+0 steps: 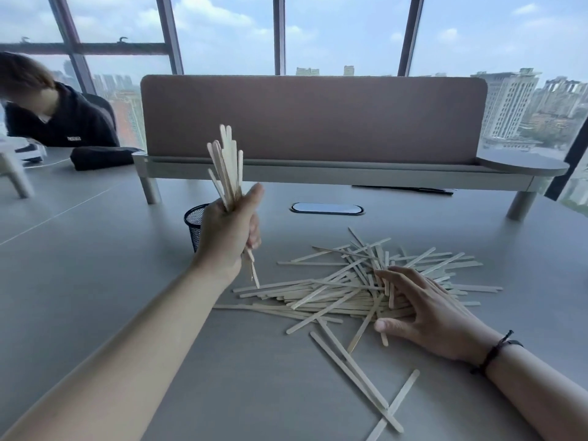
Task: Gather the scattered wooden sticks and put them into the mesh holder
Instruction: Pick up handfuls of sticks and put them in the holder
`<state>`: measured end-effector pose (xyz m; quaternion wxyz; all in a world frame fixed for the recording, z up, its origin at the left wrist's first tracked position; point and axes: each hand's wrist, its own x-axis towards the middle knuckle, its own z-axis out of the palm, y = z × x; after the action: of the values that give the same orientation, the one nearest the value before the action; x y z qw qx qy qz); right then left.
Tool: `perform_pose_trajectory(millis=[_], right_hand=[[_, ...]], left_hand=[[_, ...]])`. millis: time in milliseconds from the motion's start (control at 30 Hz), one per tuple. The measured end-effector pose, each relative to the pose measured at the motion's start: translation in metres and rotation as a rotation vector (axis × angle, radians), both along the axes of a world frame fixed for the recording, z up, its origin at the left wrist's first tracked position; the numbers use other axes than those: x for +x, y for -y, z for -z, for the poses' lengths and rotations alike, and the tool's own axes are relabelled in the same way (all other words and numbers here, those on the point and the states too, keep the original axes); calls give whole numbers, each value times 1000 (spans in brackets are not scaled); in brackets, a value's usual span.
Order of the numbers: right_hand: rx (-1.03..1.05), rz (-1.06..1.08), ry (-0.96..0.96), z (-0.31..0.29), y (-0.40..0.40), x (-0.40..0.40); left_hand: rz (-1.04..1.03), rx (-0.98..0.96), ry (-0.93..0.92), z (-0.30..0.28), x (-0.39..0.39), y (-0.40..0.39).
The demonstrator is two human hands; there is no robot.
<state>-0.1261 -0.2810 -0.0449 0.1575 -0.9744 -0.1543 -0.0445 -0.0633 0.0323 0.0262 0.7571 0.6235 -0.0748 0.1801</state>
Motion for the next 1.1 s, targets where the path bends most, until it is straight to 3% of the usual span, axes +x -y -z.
perform_pose_trajectory(millis=[267, 800, 1100], right_hand=[[-50, 17, -2, 2, -1, 2], [-126, -2, -2, -9, -11, -4], [-114, -9, 6, -7, -10, -4]], left_hand=[[-68, 131, 15, 36, 11, 2], [92, 215, -95, 59, 4, 20], [57, -3, -105, 38, 7, 11]])
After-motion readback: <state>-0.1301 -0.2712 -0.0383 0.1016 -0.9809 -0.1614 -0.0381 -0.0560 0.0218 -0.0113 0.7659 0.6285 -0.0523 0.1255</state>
